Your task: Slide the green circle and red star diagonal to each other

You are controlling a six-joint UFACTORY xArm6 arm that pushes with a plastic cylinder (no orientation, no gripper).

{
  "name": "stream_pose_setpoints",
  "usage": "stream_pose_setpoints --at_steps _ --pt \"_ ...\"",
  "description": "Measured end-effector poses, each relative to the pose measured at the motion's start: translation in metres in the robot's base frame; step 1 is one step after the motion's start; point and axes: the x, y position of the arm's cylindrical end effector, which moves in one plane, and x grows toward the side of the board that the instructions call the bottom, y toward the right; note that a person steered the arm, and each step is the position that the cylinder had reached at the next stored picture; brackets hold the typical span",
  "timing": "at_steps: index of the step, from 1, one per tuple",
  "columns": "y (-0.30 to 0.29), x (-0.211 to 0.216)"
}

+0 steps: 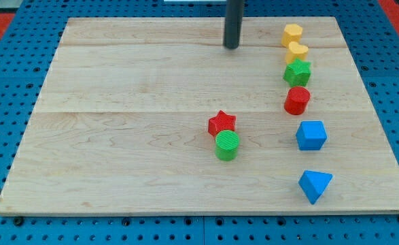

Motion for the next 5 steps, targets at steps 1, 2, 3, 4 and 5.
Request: stream_pose_setpoints --at_steps 1,2,3,4,5 --pt "-0.023 0.116" --pt "-0.042 0.163" --pt "-0.041 0.163" --pt "-0.041 0.169" --pt "-0.084 0.186"
